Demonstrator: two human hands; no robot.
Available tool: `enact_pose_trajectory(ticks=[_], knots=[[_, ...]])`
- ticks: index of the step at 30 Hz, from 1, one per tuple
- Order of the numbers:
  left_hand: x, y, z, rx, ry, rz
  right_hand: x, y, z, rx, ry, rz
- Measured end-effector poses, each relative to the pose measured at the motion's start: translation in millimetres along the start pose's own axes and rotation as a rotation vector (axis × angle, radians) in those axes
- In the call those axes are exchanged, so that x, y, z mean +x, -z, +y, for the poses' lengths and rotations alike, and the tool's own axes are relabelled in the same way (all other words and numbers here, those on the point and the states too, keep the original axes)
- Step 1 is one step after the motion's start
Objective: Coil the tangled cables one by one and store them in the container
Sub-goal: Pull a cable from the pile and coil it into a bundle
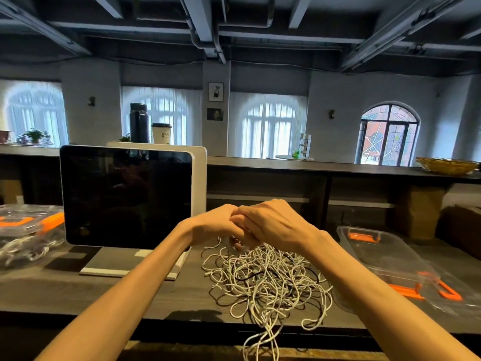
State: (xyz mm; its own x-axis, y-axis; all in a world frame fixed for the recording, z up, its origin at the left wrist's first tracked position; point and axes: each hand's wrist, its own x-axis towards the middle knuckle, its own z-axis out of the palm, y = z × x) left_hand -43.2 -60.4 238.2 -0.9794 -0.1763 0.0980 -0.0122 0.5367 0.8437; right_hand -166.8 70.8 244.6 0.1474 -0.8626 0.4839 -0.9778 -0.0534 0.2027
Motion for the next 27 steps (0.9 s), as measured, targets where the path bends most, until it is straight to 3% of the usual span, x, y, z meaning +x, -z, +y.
enact_pose_trajectory(ticks=[2,4,10,13,16,22,27], knots=[[-5,2,7,-0.199,0.079,-0.173,1,1,2,-0.017,0.048,0.076],[-8,-3,8,-0.245,0.122,-0.222,-1,1,4,0.007,0.044,0.128],[12,-23,-18,0.004,0.019,0.164,-10,-10,2,0.372,-0.19,0.095],[13,-35,-19,0.03,-0.069,0.264,-8,-17,-7,0.538,-0.28,0.151],[9,-34,-14,0.012,-0.074,0.256,-9,-17,-11,0.634,-0.298,0.188],[-11,-25,-8,-0.089,0.047,-0.038,-15,-4,-8,0.702,-0.27,0.142],[0,-30,-15,0.172,0.09,0.104,-16,-2,-6,0.737,-0.32,0.018]])
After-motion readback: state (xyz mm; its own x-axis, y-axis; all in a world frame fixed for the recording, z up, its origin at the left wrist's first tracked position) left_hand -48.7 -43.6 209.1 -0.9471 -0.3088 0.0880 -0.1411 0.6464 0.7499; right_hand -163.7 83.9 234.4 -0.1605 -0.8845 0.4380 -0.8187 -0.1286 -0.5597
